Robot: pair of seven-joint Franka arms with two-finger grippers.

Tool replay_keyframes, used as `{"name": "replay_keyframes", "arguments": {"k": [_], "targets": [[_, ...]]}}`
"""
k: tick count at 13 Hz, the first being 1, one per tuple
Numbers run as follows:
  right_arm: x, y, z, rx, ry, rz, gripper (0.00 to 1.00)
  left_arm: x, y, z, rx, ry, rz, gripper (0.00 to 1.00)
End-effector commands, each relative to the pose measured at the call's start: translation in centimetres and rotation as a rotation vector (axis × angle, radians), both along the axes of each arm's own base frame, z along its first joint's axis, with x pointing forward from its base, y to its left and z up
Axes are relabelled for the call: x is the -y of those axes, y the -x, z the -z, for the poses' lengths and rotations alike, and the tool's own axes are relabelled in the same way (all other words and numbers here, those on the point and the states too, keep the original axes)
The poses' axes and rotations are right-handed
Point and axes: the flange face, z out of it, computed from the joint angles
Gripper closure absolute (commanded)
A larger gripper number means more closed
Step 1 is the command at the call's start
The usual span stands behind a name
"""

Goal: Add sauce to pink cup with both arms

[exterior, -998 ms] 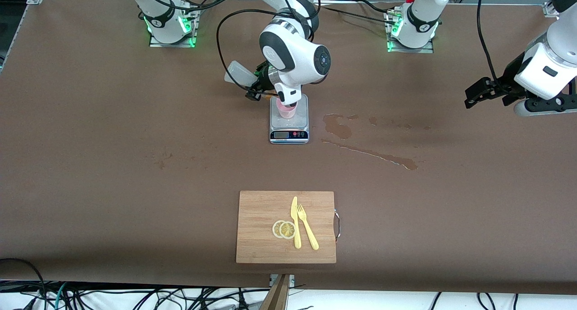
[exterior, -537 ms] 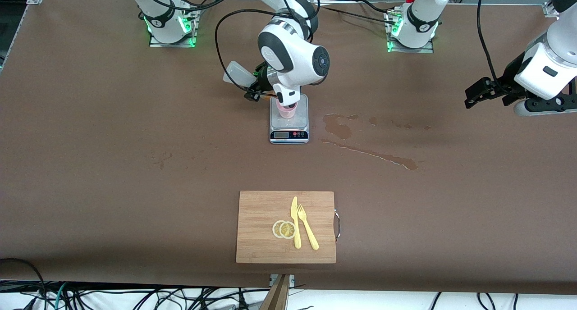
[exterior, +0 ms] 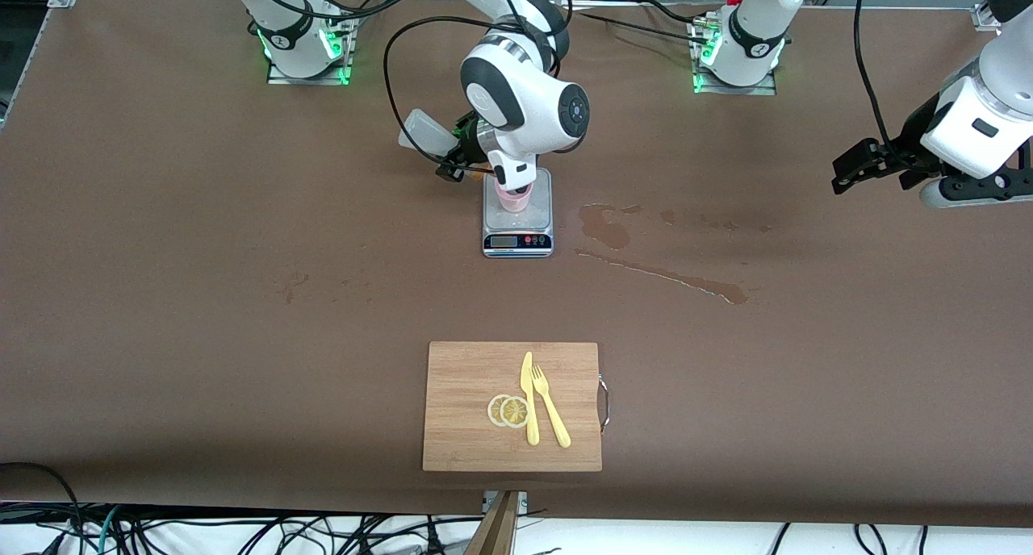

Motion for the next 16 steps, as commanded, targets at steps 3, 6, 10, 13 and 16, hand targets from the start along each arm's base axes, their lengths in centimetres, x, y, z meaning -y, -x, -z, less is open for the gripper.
{"name": "replay_keyframes", "arguments": {"k": [3, 6, 10, 13, 16], "targets": [[4.6, -4.5, -7.2, -0.031, -0.154, 0.069, 1.0, 0.1, 0.3, -0.2, 0.004, 0.014, 0.007, 0.0], [10.3, -7.8, -12.2, -0.059, -0.338, 0.108, 1.0, 0.1, 0.3, -0.2, 0.004, 0.014, 0.007, 0.0], [20.9, -12.4, -17.0, -0.079, -0.58, 0.135, 1.0, 0.2, 0.4, -0.1, -0.004, 0.013, 0.009, 0.0], [27.9, -14.2, -18.7, -0.094, -0.729, 0.12, 1.0, 0.3, 0.3, 0.0, -0.005, 0.013, 0.01, 0.0], [33.4, -15.5, -18.7, -0.095, -0.79, 0.122, 1.0, 1.0, 0.6, 0.1, -0.019, 0.01, 0.025, 0.0]]}}
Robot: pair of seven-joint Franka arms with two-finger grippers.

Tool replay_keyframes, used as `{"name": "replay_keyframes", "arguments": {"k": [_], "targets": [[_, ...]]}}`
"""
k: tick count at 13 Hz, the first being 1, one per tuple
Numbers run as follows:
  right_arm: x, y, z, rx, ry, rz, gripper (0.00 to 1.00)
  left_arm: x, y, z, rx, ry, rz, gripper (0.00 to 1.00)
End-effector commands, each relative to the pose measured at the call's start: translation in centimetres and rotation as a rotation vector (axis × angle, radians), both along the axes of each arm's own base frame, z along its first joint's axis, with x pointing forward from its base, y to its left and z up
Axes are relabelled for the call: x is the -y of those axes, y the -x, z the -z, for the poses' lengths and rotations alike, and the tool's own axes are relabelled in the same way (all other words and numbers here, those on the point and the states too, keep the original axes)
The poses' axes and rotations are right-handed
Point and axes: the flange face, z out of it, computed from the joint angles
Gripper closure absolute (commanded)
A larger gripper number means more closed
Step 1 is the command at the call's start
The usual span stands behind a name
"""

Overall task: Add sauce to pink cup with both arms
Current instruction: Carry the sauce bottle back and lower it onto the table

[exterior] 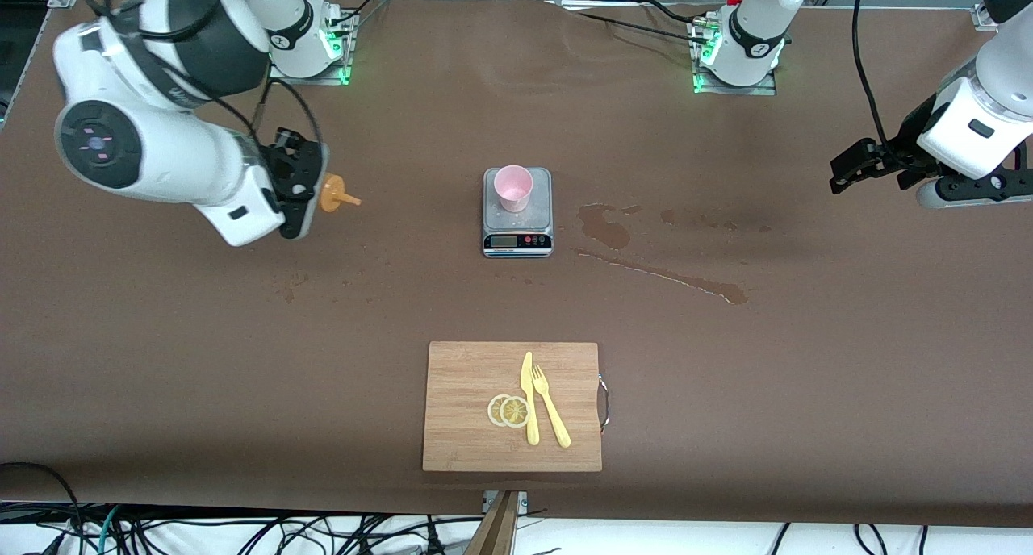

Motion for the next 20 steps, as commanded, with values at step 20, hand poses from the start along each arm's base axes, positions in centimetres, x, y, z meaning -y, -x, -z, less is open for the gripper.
{"name": "replay_keyframes", "arguments": {"k": [20], "targets": [[29.6, -1.2, 25.2, 0.392, -1.085, -0.206, 1.0, 0.8, 0.5, -0.1, -0.013, 0.011, 0.02, 0.0]]}}
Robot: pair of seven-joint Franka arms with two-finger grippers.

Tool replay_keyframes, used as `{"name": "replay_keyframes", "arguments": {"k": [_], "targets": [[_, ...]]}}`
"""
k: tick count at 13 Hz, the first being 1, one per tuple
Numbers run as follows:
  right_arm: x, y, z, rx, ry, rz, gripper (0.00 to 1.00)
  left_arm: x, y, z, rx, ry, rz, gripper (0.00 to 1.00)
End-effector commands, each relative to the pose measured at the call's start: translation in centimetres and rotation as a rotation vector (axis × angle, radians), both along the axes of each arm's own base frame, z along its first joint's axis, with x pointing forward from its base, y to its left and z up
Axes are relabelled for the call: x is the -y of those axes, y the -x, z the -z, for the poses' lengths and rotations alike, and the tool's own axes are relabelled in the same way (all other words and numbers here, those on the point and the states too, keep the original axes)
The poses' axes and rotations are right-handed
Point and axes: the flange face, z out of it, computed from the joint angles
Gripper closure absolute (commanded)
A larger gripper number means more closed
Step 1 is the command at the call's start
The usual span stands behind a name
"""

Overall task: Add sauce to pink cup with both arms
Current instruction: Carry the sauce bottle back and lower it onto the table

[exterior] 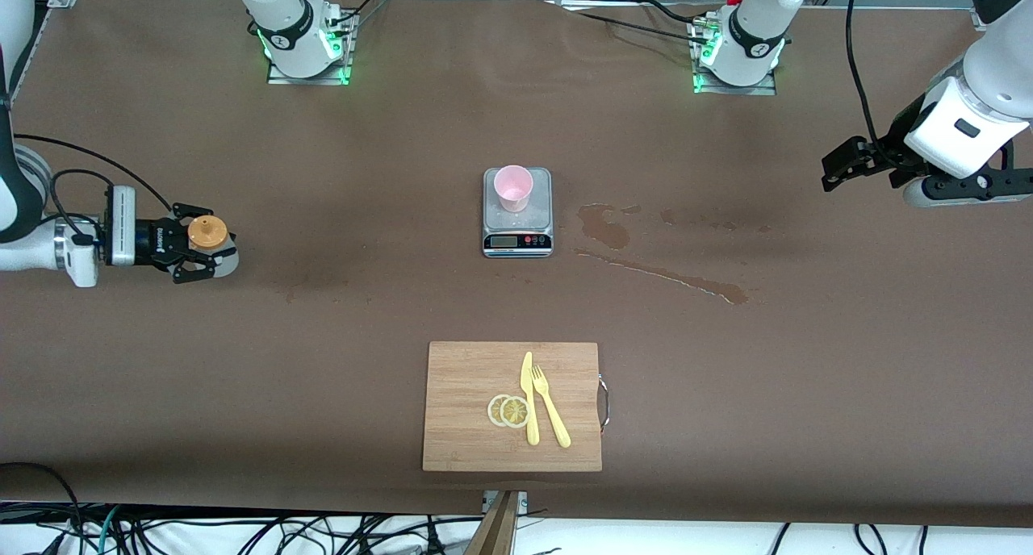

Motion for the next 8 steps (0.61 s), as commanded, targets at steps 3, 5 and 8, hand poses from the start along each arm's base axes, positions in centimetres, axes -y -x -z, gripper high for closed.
{"name": "replay_keyframes", "arguments": {"k": [3, 5, 8], "targets": [[0.0, 0.3, 6.6, 0.046, -0.17, 0.038, 1.0, 0.2, 0.4, -0.2, -0.006, 0.011, 0.009, 0.0], [-0.4, 0.6, 8.4, 0.033, -0.226, 0.056, 1.0, 0.2, 0.4, -0.2, -0.006, 0.011, 0.009, 0.0], [-1.1, 1.1, 11.5, 0.011, -0.305, 0.094, 1.0, 0.1, 0.4, -0.2, -0.005, 0.012, 0.008, 0.0]]}}
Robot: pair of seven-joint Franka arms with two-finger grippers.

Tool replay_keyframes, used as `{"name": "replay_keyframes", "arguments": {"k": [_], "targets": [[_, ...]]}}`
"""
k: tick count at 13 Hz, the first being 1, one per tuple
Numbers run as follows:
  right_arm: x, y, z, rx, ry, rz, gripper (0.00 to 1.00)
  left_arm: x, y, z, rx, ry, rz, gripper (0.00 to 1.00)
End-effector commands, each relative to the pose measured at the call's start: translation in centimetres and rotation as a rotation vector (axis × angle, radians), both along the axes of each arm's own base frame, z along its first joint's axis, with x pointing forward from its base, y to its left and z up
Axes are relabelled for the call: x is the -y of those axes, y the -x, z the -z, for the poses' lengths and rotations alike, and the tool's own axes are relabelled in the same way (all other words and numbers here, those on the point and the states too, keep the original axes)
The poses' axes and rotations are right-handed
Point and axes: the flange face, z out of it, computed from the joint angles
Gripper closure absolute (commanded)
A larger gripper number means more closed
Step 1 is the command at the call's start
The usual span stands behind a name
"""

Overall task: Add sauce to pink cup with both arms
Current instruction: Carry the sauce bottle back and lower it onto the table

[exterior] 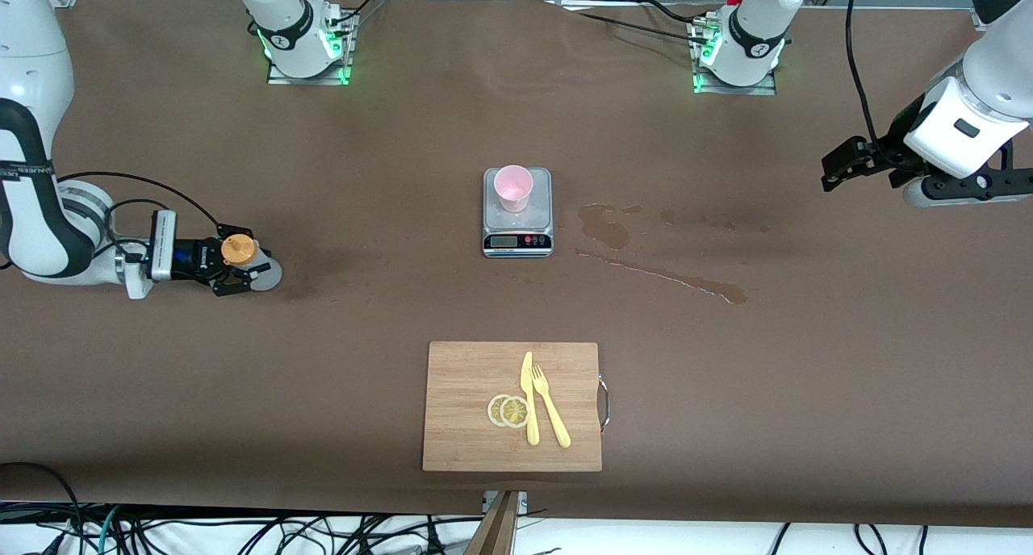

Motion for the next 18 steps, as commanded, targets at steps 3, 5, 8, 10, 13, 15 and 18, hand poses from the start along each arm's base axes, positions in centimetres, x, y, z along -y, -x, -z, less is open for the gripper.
{"name": "replay_keyframes", "arguments": {"k": [3, 5, 8, 10, 13, 15, 18], "targets": [[-0.9, 0.9, 3.7, -0.044, -0.137, 0.046, 1.0, 0.1, 0.4, -0.3, -0.004, 0.012, 0.007, 0.0], [-1.4, 1.3, 5.1, -0.053, -0.179, 0.062, 1.0, 0.1, 0.4, -0.3, -0.004, 0.012, 0.007, 0.0], [-1.4, 1.1, 5.0, -0.045, -0.185, 0.068, 0.58, -0.1, 0.4, -0.3, -0.004, 0.012, 0.004, 0.0], [-1.4, 0.9, 5.0, -0.027, -0.207, 0.086, 0.0, -0.1, 0.4, -0.3, -0.004, 0.012, 0.006, 0.0], [-1.1, 0.3, 4.4, -0.011, -0.203, 0.085, 0.0, -0.1, 0.4, -0.3, -0.004, 0.012, 0.006, 0.0], [0.1, -0.1, 3.7, 0.007, -0.188, 0.082, 0.0, -0.1, 0.4, -0.3, -0.004, 0.012, 0.006, 0.0], [2.4, 1.0, 3.7, -0.01, -0.144, 0.041, 0.0, -0.1, 0.4, -0.3, -0.004, 0.012, 0.004, 0.0]]}}
